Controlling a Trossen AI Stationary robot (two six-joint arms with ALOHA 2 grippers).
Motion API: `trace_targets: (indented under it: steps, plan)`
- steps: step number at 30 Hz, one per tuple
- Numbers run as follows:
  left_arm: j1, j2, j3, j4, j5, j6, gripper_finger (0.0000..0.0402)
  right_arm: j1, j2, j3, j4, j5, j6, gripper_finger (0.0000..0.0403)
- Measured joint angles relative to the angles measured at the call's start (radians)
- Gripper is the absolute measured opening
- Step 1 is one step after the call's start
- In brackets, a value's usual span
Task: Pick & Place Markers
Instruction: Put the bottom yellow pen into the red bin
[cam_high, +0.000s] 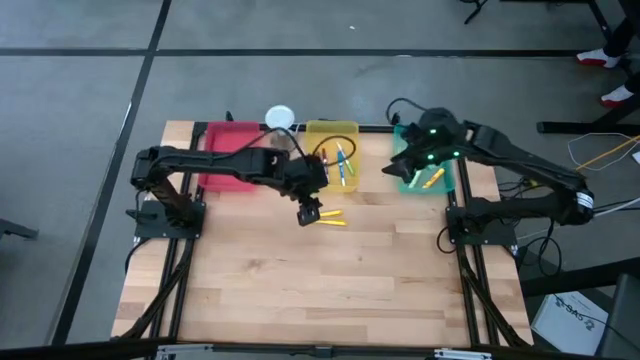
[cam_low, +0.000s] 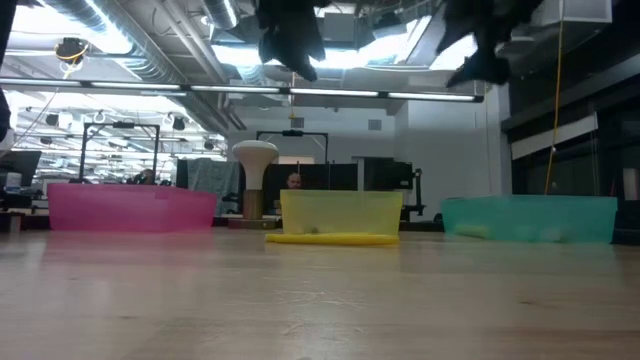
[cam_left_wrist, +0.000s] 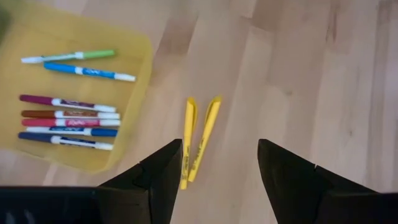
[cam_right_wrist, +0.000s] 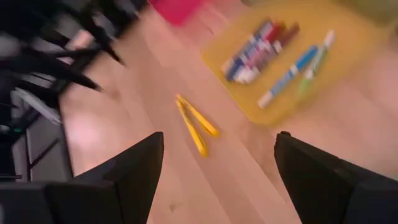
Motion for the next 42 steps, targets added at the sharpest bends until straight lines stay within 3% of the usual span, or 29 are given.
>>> trace_targets:
  steps: [7, 14, 25, 31, 36, 42]
  plan:
    - [-0.014, 0.128, 0.000, 0.015, -0.007, 0.018, 0.0203, 0.006, -0.080, 0.088, 0.002, 0.024, 0.001, 0.0298]
    - [-0.027, 0.252, 0.000, 0.065, 0.005, 0.162, 0.0203, 0.006, -0.123, 0.093, 0.004, 0.101, 0.003, 0.0298]
    - [-0.061, 0.338, 0.000, 0.126, 0.030, 0.322, 0.0203, 0.006, -0.125, 0.093, 0.003, 0.108, -0.001, 0.0298]
    - [-0.049, 0.374, 0.000, 0.142, 0.031, 0.326, 0.0203, 0.006, -0.125, 0.093, 0.004, 0.108, -0.003, 0.0298]
    - [-0.029, 0.427, 0.000, 0.143, 0.094, 0.318, 0.0203, 0.006, -0.125, 0.093, 0.004, 0.108, -0.009, 0.0298]
    - [-0.029, 0.466, 0.000, 0.150, 0.054, 0.290, 0.0203, 0.006, -0.124, 0.093, 0.004, 0.108, -0.011, 0.0298]
